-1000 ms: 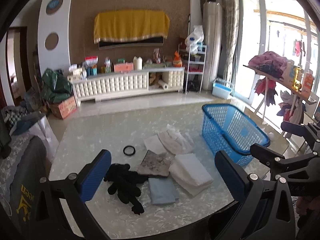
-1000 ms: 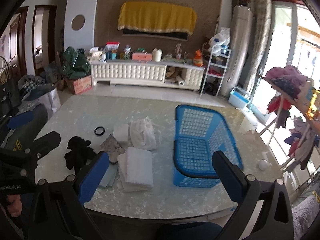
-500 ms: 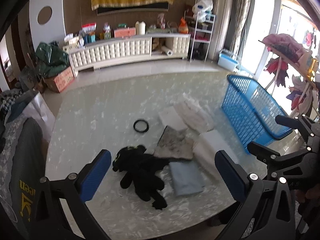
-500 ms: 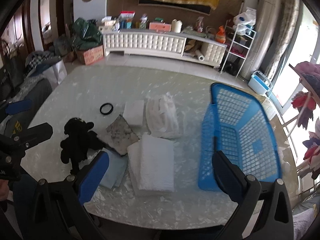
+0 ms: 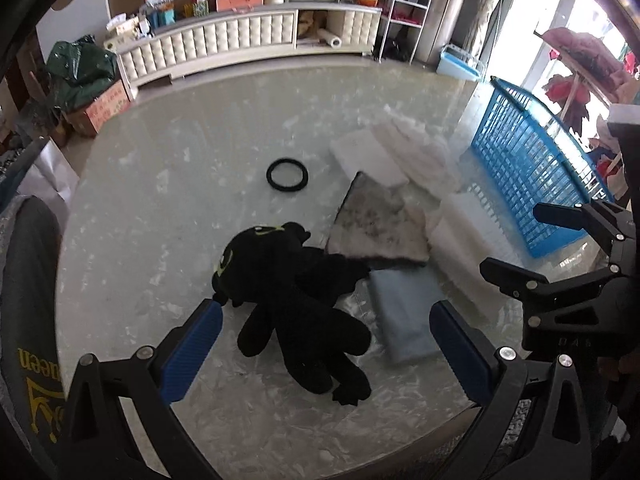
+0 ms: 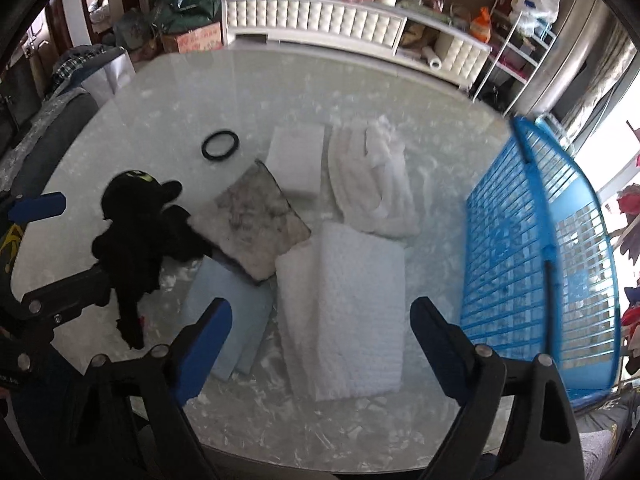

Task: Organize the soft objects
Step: 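Reach the right gripper to the white textured towel and grasp it, then lift the towel with the right gripper over the basket while the left gripper grasps the black plush toy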

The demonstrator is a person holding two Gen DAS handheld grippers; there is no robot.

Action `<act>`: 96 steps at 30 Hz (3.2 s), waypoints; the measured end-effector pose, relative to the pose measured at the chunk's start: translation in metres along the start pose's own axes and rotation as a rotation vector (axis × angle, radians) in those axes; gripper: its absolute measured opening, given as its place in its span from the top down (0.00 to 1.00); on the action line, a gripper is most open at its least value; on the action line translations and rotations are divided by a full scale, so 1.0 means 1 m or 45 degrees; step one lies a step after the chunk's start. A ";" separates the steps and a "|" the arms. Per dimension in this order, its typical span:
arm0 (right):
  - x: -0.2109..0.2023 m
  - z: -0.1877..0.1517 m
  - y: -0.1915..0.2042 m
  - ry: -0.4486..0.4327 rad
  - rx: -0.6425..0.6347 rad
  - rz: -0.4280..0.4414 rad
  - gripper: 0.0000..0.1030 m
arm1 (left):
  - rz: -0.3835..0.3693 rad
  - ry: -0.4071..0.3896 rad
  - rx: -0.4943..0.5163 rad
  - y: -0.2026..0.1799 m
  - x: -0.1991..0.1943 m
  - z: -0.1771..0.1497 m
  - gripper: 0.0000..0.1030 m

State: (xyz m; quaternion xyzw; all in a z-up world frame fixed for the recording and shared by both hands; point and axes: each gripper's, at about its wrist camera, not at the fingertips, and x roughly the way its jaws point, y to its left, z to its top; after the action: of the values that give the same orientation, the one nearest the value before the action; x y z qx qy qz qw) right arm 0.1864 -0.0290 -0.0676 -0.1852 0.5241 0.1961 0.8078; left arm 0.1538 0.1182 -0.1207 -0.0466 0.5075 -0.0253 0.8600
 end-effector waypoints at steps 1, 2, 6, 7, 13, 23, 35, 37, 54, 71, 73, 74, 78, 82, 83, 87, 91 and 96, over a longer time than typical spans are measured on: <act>0.005 0.003 -0.003 0.020 0.008 -0.006 0.12 | -0.004 0.013 -0.002 0.002 0.005 0.001 0.00; 0.008 0.003 -0.006 0.038 0.016 -0.009 0.12 | -0.004 0.022 -0.004 0.004 0.008 0.002 0.00; 0.022 0.002 -0.017 0.117 0.046 0.021 0.12 | 0.002 0.061 -0.017 0.013 0.025 0.002 0.00; 0.026 0.002 -0.019 0.137 0.043 0.023 0.12 | 0.006 0.073 -0.025 0.016 0.030 0.002 0.00; 0.040 -0.002 -0.031 0.204 0.029 0.021 0.12 | 0.041 0.137 -0.041 0.021 0.058 -0.003 0.00; 0.026 -0.006 -0.054 0.178 0.064 0.060 0.41 | 0.086 0.169 -0.017 0.020 0.075 0.000 0.00; -0.009 -0.018 -0.113 0.112 0.119 0.081 0.75 | 0.107 0.188 -0.042 0.021 0.079 -0.006 0.00; -0.022 -0.015 -0.118 0.094 0.114 0.089 0.75 | 0.111 0.186 -0.047 0.021 0.078 -0.006 0.00; -0.163 -0.001 -0.227 -0.145 0.176 -0.026 0.75 | 0.132 0.216 -0.053 0.016 0.093 0.001 0.00; -0.100 -0.018 -0.258 0.101 0.301 -0.126 0.74 | 0.155 0.253 -0.036 0.012 0.117 0.001 0.00; -0.090 -0.022 -0.262 0.134 0.312 -0.112 0.74 | 0.155 0.257 -0.035 0.011 0.119 0.002 0.00; -0.085 -0.022 -0.261 0.149 0.312 -0.103 0.74 | 0.155 0.258 -0.037 0.011 0.119 0.002 0.01; -0.069 -0.025 -0.257 0.193 0.295 -0.076 0.74 | 0.153 0.260 -0.029 0.008 0.118 0.006 0.08; -0.056 -0.028 -0.250 0.219 0.245 -0.029 0.74 | 0.151 0.260 -0.026 0.007 0.113 0.008 0.18; -0.055 -0.028 -0.247 0.217 0.221 -0.015 0.74 | 0.151 0.259 -0.026 0.008 0.111 0.008 0.19; -0.050 -0.028 -0.230 0.229 0.108 0.034 0.74 | 0.152 0.263 -0.030 0.008 0.105 0.009 0.31; -0.054 -0.026 -0.217 0.212 0.016 0.052 0.74 | 0.154 0.274 -0.039 0.009 0.103 0.010 0.38; -0.058 -0.026 -0.202 0.212 -0.094 0.093 0.75 | 0.150 0.282 -0.067 0.010 0.099 0.008 0.40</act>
State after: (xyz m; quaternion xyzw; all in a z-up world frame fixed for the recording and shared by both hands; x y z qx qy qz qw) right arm 0.2476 -0.2214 -0.0056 -0.2113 0.5881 0.2285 0.7466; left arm 0.2087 0.1198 -0.2042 -0.0363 0.6018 0.0337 0.7971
